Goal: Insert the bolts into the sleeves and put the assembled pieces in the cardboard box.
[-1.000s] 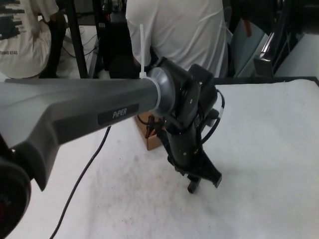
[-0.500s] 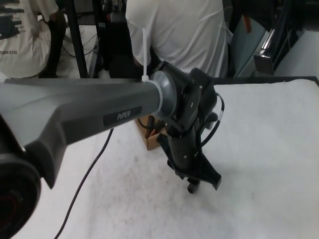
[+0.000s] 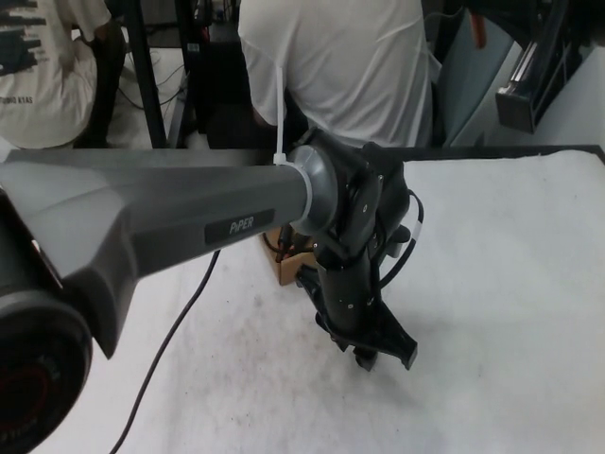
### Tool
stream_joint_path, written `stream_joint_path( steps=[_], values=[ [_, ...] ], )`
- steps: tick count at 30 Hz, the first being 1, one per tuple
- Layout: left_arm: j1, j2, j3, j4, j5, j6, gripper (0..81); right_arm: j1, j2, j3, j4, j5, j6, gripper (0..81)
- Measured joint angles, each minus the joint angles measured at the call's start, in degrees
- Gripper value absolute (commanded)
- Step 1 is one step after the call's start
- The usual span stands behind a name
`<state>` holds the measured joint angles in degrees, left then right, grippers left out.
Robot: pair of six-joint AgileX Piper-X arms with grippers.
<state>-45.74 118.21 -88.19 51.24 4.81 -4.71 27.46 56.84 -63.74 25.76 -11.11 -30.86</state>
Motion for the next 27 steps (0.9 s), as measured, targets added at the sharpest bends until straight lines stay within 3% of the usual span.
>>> stream_joint_path(
  steps=[23,27],
  values=[
    [0.0,1.1,0.0,-1.0,2.6,-1.0,39.6,0.0,-0.1,0.0,0.0,0.0,-0.2,0.8],
    [0.0,1.1,0.0,-1.9,2.6,-1.3,32.8,0.0,-0.3,0.0,-0.4,0.0,-0.3,0.8]
  ],
)
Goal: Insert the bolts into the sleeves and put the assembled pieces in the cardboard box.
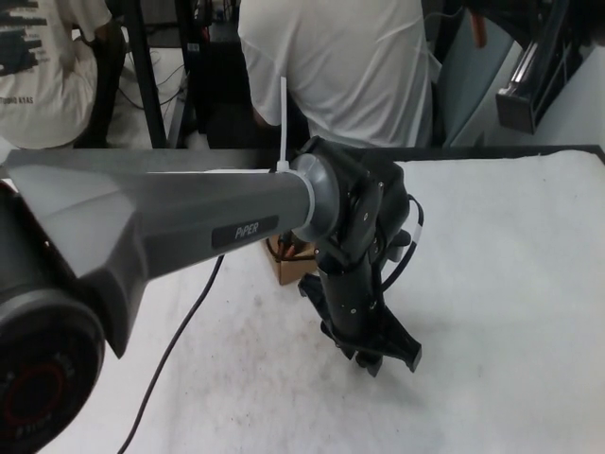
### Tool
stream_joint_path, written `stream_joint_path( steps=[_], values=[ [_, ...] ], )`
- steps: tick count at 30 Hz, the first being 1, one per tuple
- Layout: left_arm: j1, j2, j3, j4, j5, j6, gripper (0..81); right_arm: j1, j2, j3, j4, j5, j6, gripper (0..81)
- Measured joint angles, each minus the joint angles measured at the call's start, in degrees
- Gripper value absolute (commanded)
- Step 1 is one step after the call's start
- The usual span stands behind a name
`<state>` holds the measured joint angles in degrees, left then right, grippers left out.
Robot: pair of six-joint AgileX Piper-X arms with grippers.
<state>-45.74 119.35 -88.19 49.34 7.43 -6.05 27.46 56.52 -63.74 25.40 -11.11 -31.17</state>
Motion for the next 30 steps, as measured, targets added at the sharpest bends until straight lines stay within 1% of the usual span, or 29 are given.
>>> stream_joint_path(
  steps=[3,8,13,15,16,17,18,19,30],
  values=[
    [0.0,0.5,-0.1,-0.4,0.0,0.0,33.3,0.0,-0.6,0.0,-0.7,0.0,-0.2,0.8],
    [0.0,2.2,-0.4,0.2,0.2,0.0,36.9,0.0,-1.6,0.0,-1.1,0.0,-0.4,0.8],
    [0.0,2.5,-0.8,0.7,0.4,0.4,36.1,0.0,-1.7,0.0,-1.1,0.0,-0.9,0.8],
    [0.0,2.5,-0.8,0.7,0.4,0.5,29.1,0.0,-1.7,0.0,-1.2,0.0,-1.0,0.8],
    [0.0,2.5,-0.8,0.7,0.4,0.8,22.4,0.0,-1.7,0.0,-1.2,0.0,-1.1,0.8],
    [0.1,2.6,-0.8,0.7,0.1,1.4,14.0,0.0,-1.7,0.0,-1.3,0.0,-1.2,0.8],
    [0.2,2.6,-0.8,0.7,0.2,2.2,3.8,0.0,-1.7,0.0,-1.3,0.0,-1.2,0.8],
    [0.2,2.6,-0.8,0.8,0.2,2.8,0.3,0.0,-1.7,0.0,-1.3,0.0,-1.3,0.8],
    [0.2,2.3,-1.0,1.3,0.2,4.9,0.3,-0.7,-1.7,0.0,-1.4,0.4,-1.3,0.8]
  ],
)
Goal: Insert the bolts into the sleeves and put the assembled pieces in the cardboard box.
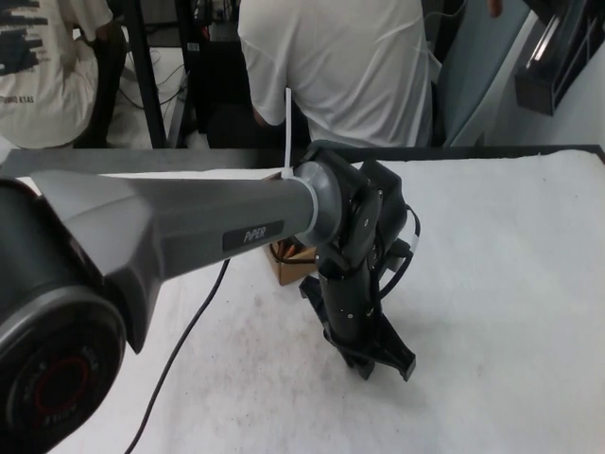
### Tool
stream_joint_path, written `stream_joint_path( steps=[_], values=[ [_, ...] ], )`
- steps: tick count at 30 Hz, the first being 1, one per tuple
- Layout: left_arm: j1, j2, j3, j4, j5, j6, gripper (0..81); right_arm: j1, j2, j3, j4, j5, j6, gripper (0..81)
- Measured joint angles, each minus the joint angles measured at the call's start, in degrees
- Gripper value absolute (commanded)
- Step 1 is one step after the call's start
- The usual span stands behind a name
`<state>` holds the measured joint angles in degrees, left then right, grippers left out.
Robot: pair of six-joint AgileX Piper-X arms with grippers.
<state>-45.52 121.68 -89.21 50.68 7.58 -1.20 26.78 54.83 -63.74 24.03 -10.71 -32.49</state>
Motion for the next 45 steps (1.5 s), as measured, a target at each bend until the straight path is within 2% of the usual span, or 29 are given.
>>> stream_joint_path(
  steps=[5,12,17,27,30,32,36,38,39,43,45],
  values=[
    [0.0,-1.5,0.6,-0.2,0.0,0.6,0.3,-3.6,0.0,0.0,-1.8,-0.5,1.3,0.8],
    [0.6,-5.9,0.7,-1.0,0.8,0.8,0.3,-9.3,0.0,0.0,-4.3,-6.3,8.2,0.8],
    [2.7,-10.9,1.4,-5.8,7.4,-2.6,0.3,-11.6,0.0,0.1,-4.3,-8.4,10.3,0.8],
    [7.9,-23.4,8.9,-14.9,14.8,-4.7,0.3,-14.6,3.3,1.4,-5.6,-12.7,17.9,0.8],
    [10.4,-29.5,14.5,-20.0,18.4,-6.7,0.3,-14.6,4.8,1.5,-8.4,-15.8,21.6,0.8],
    [11.2,-32.5,19.4,-24.5,20.5,-8.9,0.3,-14.7,7.3,1.5,-12.4,-20.6,27.3,0.8],
    [12.4,-37.5,28.8,-35.1,24.2,-14.4,0.3,-14.7,10.5,1.5,-16.7,-25.8,33.8,0.8],
    [13.5,-42.2,36.9,-47.1,26.9,-20.3,0.3,-14.7,11.5,1.5,-18.4,-28.3,36.1,0.8],
    [13.6,-42.5,36.9,-47.1,27.0,-20.8,0.3,-14.7,12.0,1.6,-19.3,-29.6,37.7,0.8],
    [15.2,-47.3,45.2,-65.2,31.0,-29.6,0.3,-14.7,15.1,1.6,-24.5,-34.4,42.7,0.8],
    [15.6,-48.3,46.9,-69.7,32.3,-31.6,0.3,-14.7,16.8,1.6,-26.5,-36.8,45.7,0.8]
  ],
)
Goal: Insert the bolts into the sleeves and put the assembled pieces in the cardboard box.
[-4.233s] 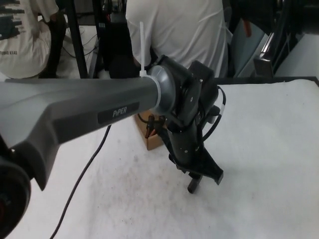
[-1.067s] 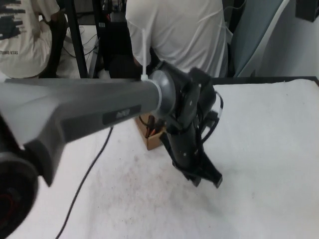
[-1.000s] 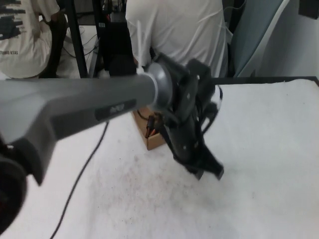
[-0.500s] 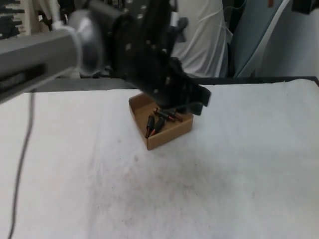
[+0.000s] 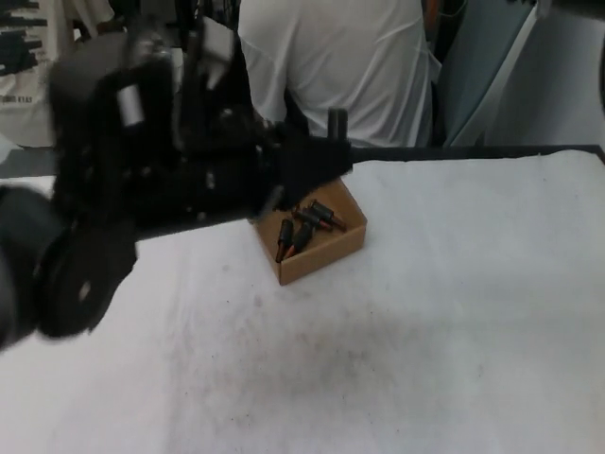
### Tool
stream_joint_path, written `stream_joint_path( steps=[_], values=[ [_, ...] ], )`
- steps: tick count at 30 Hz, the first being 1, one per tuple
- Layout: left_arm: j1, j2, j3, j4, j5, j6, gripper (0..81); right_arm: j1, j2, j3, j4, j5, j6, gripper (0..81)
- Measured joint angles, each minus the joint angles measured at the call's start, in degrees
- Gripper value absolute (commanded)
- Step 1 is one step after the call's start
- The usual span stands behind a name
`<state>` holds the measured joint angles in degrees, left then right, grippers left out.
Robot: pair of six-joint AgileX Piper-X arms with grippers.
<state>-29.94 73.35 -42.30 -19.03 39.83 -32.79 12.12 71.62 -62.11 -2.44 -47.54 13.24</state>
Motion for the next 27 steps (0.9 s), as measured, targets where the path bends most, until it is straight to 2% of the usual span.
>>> stream_joint_path(
  steps=[5,9,11,16,20,23,27],
  values=[
    [1.3,-2.3,5.7,-16.5,7.7,-6.0,0.3,0.4,2.8,0.2,-3.5,-4.3,7.6,0.8],
    [1.6,-2.3,8.9,-20.2,13.5,-6.7,0.3,2.8,5.5,0.2,-10.2,-7.2,13.9,0.8],
    [1.8,-2.3,11.5,-20.6,15.4,-3.7,0.3,4.4,6.2,0.2,-12.2,-8.0,15.4,0.8],
    [3.2,-2.3,15.1,-20.8,16.1,2.2,0.3,7.9,7.7,0.2,-14.8,-8.4,16.1,0.8],
    [7.4,-1.7,18.0,-20.8,16.1,6.8,0.3,9.7,8.6,0.2,-15.2,-8.6,15.5,0.8],
    [9.4,-0.5,18.1,-22.2,16.1,7.9,0.3,10.8,9.3,0.8,-16.4,-8.6,15.3,0.8],
    [9.8,0.0,17.9,-24.8,16.1,8.2,0.3,12.0,10.0,1.8,-18.1,-8.7,15.3,0.8]
  ],
)
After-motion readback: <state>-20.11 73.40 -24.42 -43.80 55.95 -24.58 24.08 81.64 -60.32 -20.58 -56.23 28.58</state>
